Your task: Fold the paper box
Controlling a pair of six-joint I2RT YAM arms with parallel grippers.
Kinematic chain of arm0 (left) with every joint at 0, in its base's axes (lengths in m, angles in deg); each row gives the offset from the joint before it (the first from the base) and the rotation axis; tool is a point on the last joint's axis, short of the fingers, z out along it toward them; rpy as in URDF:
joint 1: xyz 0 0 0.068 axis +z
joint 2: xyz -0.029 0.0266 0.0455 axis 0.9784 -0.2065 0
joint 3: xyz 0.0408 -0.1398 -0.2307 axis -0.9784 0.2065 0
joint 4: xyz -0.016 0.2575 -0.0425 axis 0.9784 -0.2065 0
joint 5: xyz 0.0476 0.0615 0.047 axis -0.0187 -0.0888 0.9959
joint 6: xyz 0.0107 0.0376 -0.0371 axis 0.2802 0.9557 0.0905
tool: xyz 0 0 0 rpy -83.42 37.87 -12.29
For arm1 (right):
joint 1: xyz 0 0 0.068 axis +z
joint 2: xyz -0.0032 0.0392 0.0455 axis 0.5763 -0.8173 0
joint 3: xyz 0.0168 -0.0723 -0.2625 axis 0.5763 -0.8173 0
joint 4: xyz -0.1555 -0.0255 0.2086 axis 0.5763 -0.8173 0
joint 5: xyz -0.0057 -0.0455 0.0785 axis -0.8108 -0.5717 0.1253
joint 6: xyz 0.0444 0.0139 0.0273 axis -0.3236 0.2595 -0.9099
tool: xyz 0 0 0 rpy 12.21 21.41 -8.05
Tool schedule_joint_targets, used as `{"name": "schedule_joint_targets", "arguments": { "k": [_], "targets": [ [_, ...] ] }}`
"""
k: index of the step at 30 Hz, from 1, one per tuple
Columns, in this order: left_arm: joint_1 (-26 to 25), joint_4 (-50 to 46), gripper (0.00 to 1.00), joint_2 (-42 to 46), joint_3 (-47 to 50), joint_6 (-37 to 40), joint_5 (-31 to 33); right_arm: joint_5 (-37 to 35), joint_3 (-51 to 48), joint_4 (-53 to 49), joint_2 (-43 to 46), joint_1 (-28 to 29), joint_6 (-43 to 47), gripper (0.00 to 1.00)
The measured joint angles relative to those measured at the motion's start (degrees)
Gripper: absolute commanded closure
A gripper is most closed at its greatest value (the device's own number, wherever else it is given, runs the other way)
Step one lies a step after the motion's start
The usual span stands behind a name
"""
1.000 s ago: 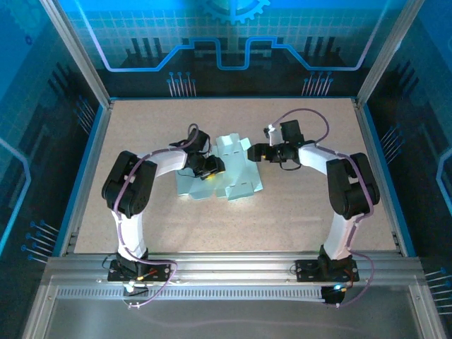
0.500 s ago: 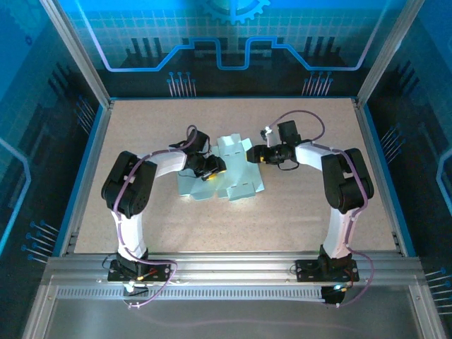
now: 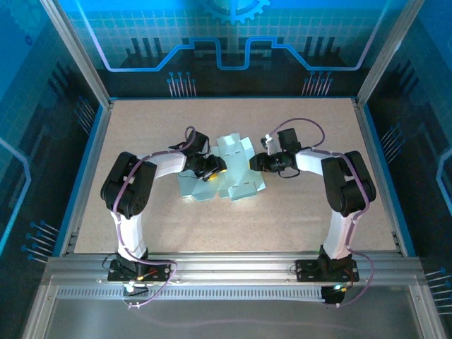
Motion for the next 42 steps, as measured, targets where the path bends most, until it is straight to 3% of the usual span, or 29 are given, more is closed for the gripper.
{"name": "schedule_joint_targets", "arguments": {
  "k": [8,14,20,24,29,35,42],
  "targets": [
    [0.0,0.15,0.51,0.0,0.04,-0.22,-0.2,-1.6,0.79,-0.22,0.0,0.31,0.5,1.0],
    [-0.07,1.14,0.44,0.44,0.72,-0.2,-0.76,-3.15,1.38,-1.31,0.0,0.55,0.61,1.0],
    [-0.79,1.57,0.16,3.76,2.99,-0.44,-0.9,-5.97,1.97,-4.48,0.13,1.84,4.33,1.0],
    [-0.76,0.87,0.02,6.86,3.26,-0.79,0.52,-11.5,3.23,-8.87,1.88,3.72,8.61,1.0],
    [-0.76,-0.9,0.01,9.42,1.88,-1.18,2.23,-21.0,4.74,-13.03,4.44,6.58,12.33,1.0],
    [-0.76,-5.18,0.02,8.52,-7.34,-0.5,3.58,-31.8,4.94,-15.63,6.21,10.08,15.34,1.0],
    [-0.79,-10.49,0.11,2.08,-22.12,1.84,3.8,-35.93,5.11,-16.2,6.27,11.8,17.18,1.0]
  ]
}}
